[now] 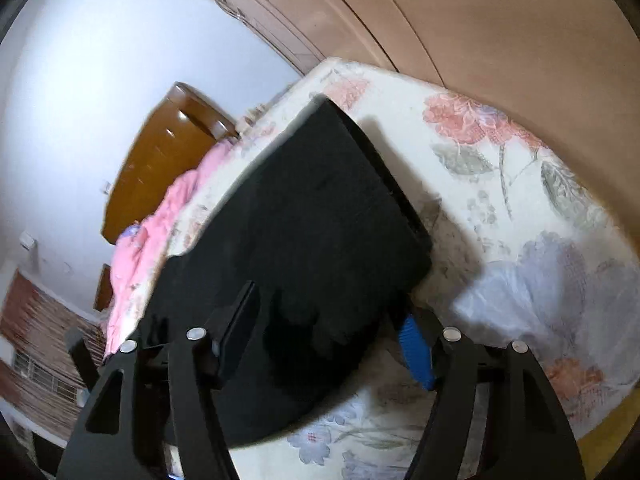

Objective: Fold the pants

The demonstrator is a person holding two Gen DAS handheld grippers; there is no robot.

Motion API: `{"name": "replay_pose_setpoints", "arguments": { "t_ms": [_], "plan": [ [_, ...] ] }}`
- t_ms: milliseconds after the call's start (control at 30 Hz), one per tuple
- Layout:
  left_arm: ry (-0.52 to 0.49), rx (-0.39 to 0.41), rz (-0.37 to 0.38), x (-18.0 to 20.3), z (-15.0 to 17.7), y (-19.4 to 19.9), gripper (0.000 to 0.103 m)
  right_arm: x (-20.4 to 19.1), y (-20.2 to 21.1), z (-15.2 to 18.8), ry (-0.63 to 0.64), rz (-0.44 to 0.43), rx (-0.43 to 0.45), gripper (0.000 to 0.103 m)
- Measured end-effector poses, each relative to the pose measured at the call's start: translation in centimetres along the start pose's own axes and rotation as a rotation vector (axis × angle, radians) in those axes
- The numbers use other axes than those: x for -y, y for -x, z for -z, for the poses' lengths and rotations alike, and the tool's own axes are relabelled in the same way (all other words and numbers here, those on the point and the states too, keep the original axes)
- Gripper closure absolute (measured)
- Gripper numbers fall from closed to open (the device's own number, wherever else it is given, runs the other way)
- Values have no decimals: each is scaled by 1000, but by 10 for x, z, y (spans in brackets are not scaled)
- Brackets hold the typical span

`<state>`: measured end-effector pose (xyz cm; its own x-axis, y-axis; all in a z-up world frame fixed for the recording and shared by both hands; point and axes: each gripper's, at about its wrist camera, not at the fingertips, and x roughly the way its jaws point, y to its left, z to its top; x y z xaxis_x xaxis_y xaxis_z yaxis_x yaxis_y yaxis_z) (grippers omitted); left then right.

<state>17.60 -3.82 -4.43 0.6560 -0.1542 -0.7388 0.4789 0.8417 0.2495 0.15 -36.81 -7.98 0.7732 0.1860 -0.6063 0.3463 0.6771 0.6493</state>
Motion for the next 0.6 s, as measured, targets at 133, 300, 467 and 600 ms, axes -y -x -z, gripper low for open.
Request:
{"name": "replay_pose_setpoints", "arguments": {
  "t_ms": [133, 300, 467, 600],
  "plan": [
    [-4, -2, -5, 1, 0, 1, 1, -2, 0, -2, 8, 27, -32, 41],
    [-2, 0, -2, 0, 0, 1, 1, -9, -11, -4, 6, -3, -1, 19],
    [1, -2, 0, 0, -1, 1, 1, 1, -21, -14, -52, -23, 6, 60],
    [1, -1, 2, -1, -1, 1, 1, 6, -18, -12, -74, -76, 30, 67]
  ]
}}
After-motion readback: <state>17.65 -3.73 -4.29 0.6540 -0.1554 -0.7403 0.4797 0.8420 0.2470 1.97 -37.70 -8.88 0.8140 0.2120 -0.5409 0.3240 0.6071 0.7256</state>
